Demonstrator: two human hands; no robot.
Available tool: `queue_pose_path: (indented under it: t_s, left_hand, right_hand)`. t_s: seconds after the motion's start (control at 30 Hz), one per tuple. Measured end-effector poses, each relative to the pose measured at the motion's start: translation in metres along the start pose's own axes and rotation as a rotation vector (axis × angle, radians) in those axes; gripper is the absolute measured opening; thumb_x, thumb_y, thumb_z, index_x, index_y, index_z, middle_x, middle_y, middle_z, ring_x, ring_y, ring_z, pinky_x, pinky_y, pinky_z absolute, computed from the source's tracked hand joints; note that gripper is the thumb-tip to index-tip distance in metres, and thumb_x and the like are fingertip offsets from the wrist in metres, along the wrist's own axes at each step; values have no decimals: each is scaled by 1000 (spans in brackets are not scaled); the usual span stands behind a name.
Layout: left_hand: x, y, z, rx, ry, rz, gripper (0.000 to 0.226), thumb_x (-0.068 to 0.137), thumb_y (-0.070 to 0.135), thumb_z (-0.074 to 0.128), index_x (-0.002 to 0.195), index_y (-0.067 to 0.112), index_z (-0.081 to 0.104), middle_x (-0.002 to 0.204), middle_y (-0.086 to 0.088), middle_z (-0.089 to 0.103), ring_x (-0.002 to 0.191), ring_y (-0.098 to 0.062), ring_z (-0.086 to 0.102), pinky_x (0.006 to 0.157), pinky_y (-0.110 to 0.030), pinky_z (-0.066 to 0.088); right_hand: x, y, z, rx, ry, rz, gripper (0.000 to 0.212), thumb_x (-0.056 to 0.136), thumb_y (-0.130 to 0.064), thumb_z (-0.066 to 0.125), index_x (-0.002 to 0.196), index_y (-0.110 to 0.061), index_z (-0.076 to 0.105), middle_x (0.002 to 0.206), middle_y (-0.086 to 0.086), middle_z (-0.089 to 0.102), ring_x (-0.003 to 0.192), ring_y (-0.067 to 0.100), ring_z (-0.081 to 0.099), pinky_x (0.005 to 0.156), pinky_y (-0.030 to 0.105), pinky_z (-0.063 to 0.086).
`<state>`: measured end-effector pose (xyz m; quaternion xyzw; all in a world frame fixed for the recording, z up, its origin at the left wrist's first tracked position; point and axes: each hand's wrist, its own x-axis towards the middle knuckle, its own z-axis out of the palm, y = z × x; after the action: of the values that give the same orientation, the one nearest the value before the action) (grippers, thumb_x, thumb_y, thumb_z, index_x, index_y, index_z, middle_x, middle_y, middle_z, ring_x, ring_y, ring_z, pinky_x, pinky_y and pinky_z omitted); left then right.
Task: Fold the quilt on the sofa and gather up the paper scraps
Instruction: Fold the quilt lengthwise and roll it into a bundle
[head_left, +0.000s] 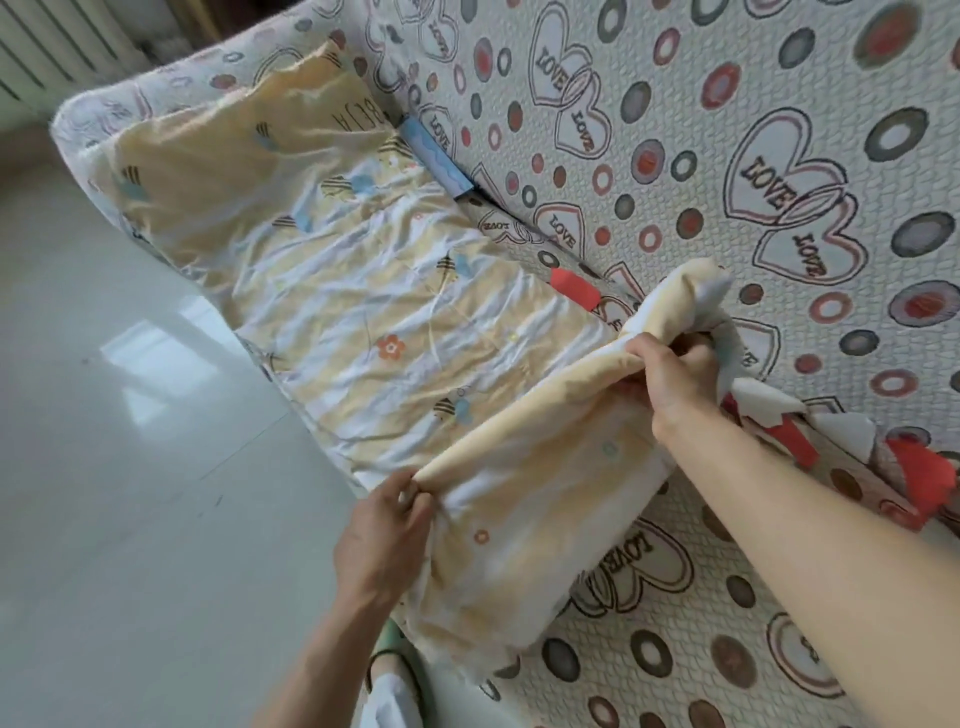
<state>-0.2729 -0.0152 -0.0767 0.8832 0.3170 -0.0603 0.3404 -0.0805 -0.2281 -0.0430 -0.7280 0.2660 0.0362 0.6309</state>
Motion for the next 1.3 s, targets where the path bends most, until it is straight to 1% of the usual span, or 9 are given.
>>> queue_pose_path:
  t_s: [0.4, 0.5, 0.6, 0.67, 0.77, 0.87, 1.0, 1.17, 1.3]
  left_hand:
    - [154, -52, -67, -99, -202, -51, 26, 84, 32, 51, 105, 34, 66, 87, 1, 68, 85, -24, 64, 77, -38, 53]
    - [171, -63, -70, -250, -226, -97, 14, 95, 30, 54, 102, 27, 65, 85, -1, 67, 69, -18, 60, 72, -36, 52]
    - [179, -72, -75, -357, -299, -144, 32, 92, 49, 58, 115, 27, 59, 101, 3, 66, 81, -9, 62, 69, -29, 49]
    - [180, -76, -76, -343, -444, -88, 56, 76, 56, 73, 121, 31, 52, 104, 8, 60, 91, -9, 62, 76, -29, 51]
    - [187, -84, -73, -242, -602, 73, 61, 72, 30, 78, 125, 27, 49, 104, 2, 60, 93, -22, 63, 82, -37, 55]
    - [205, -98, -72, -231, -566, 45, 47, 76, 13, 72, 119, 25, 57, 96, 3, 62, 88, -21, 61, 80, -34, 52]
    - [210, -110, -71, 9, -373, -20, 30, 82, 21, 65, 111, 30, 61, 89, 13, 59, 89, -16, 59, 76, -32, 47]
    - [183, -80, -59, 172, 32, 315, 43, 63, -1, 60, 99, 23, 58, 92, 4, 54, 86, -23, 53, 67, -30, 36]
    - [153, -32, -38, 18, -18, 452, 47, 71, 6, 36, 108, 21, 60, 97, 1, 57, 86, -20, 54, 65, -31, 44]
  right_hand:
    - [38, -22, 161, -141, 16, 16, 75, 48, -47, 71, 111, -11, 56, 104, 5, 67, 90, 26, 65, 85, 42, 55]
    - [48, -14, 188, -102, -97, 110, 63, 64, -51, 78, 106, -11, 55, 86, 6, 63, 72, 20, 62, 75, 41, 58]
    - [49, 0, 203, -251, -195, 59, 45, 85, -35, 66, 126, -22, 51, 91, 7, 56, 71, 19, 55, 63, 34, 54]
    - [52, 10, 206, -512, -223, -124, 52, 84, -18, 62, 132, -35, 49, 101, 7, 51, 83, 24, 55, 76, 38, 52]
    - [45, 11, 211, -867, -312, -250, 61, 85, -11, 55, 140, -36, 43, 128, 13, 37, 111, 30, 49, 103, 32, 38]
    - [40, 3, 220, -994, -375, -249, 57, 92, -13, 49, 145, -30, 38, 139, 18, 24, 122, 32, 44, 104, 25, 30]
    - [42, 5, 222, -1028, -366, -218, 58, 92, -16, 50, 145, -32, 36, 138, 14, 24, 122, 33, 43, 105, 29, 32]
    - [38, 15, 196, -889, -316, -304, 62, 85, -9, 61, 142, -23, 40, 132, 9, 34, 97, 20, 51, 104, 38, 40]
    - [32, 21, 171, -1079, -287, -392, 52, 87, -16, 62, 137, -25, 47, 128, 7, 40, 112, 29, 50, 94, 41, 45]
